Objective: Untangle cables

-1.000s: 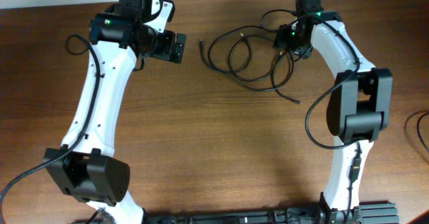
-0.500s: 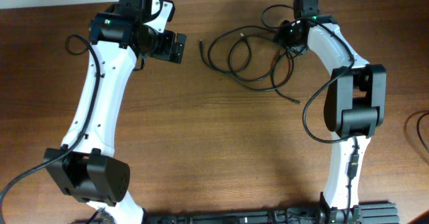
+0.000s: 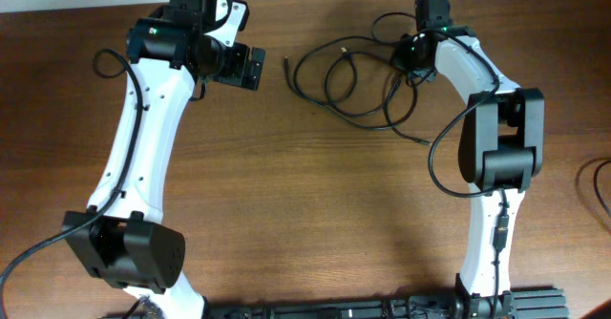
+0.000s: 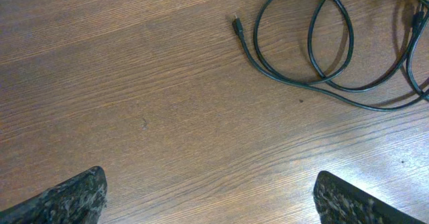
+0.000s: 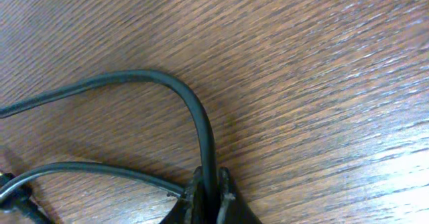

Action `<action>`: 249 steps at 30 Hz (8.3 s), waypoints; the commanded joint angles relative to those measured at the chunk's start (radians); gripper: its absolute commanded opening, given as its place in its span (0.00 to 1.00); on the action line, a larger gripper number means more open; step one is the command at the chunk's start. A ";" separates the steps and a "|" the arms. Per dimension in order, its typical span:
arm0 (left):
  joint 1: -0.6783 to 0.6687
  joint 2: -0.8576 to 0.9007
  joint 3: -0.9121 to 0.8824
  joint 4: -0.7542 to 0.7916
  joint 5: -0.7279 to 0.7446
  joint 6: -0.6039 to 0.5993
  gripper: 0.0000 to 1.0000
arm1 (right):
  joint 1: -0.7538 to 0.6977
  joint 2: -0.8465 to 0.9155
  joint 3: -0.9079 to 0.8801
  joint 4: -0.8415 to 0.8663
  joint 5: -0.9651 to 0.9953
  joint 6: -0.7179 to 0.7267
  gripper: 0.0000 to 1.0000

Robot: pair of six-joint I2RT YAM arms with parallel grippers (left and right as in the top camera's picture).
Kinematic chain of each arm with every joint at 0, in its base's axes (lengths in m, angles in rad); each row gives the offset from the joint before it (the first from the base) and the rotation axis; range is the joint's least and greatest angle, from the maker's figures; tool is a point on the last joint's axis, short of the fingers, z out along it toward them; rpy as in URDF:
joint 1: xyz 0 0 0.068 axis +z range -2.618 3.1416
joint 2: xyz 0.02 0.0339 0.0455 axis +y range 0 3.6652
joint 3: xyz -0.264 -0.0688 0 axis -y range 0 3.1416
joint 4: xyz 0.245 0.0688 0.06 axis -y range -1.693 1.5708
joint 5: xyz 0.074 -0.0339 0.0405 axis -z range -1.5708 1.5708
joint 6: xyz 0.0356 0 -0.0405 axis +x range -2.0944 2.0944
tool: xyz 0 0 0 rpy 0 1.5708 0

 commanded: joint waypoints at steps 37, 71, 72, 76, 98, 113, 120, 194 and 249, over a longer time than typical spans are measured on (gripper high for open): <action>-0.001 -0.031 0.004 0.001 0.011 -0.013 0.99 | -0.013 -0.903 0.089 -0.264 -0.213 -0.122 0.04; -0.001 -0.031 0.004 0.001 0.011 -0.013 0.99 | -0.012 -0.944 0.089 -0.313 -0.994 -0.232 0.04; -0.001 -0.031 0.004 0.001 0.011 -0.013 0.99 | -0.012 -0.944 0.089 -0.267 -1.016 -0.205 0.04; -0.001 -0.031 0.004 0.001 0.011 -0.013 0.99 | -0.013 -0.944 0.089 -0.169 -1.032 -0.135 0.04; -0.007 0.153 0.004 0.039 0.875 0.198 0.99 | -0.016 -0.930 0.089 0.758 -0.761 0.444 0.04; -0.049 0.160 0.004 0.044 1.090 0.553 0.99 | -0.126 -0.915 0.089 0.731 -0.794 0.478 0.04; -0.124 0.160 0.004 0.319 1.092 0.587 0.99 | -0.126 -0.915 0.089 0.734 -0.795 0.534 0.04; -0.240 -0.100 0.004 0.216 0.351 1.077 0.00 | -0.209 -0.864 0.089 -0.128 -0.905 -0.121 0.04; -0.349 0.094 0.005 0.724 0.614 0.562 0.00 | -0.079 -0.651 0.084 -0.682 -0.847 -0.906 0.04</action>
